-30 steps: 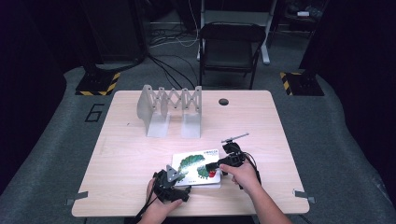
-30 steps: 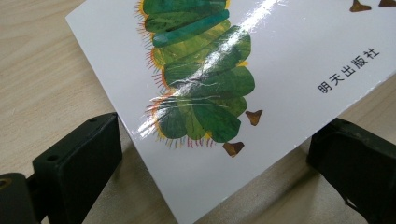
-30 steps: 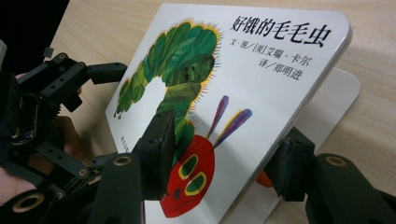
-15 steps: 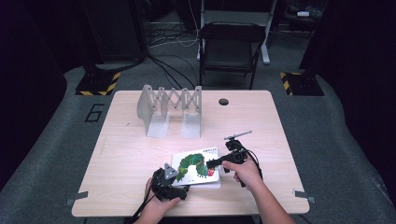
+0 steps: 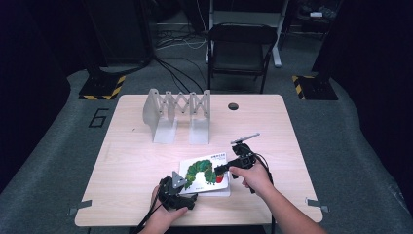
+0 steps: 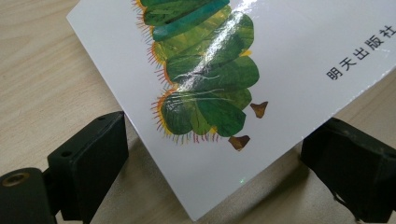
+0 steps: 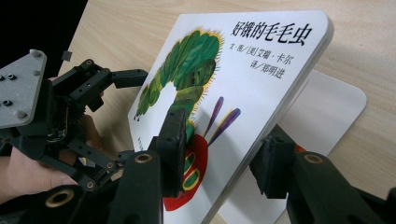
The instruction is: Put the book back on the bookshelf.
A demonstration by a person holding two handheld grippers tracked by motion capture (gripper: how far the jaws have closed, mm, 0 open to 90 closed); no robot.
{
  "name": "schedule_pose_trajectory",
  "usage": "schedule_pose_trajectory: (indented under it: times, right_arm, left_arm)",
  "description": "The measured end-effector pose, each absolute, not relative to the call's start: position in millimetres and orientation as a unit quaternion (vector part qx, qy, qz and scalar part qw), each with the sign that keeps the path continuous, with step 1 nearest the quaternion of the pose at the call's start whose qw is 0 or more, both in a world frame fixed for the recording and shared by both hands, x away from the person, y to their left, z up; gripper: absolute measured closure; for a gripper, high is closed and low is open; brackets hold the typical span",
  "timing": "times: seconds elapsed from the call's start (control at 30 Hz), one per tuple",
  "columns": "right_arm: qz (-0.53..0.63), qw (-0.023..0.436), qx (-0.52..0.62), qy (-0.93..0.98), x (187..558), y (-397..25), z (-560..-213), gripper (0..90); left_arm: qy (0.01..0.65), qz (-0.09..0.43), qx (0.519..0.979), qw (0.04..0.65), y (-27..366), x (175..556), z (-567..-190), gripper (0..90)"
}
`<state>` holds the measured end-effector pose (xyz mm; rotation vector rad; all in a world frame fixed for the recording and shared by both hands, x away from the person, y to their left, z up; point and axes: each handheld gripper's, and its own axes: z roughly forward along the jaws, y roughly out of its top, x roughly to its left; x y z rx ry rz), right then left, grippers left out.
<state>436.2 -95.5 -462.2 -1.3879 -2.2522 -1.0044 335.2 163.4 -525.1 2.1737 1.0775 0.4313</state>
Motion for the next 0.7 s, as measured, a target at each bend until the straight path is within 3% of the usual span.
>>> schedule_pose_trajectory:
  times: [0.7]
  right_arm:
    - [-0.309,0.148,-0.486,-0.804,440,-79,-438,60.6]
  left_arm:
    - [0.409,0.153,0.838,0.327,167,337,-522,9.1]
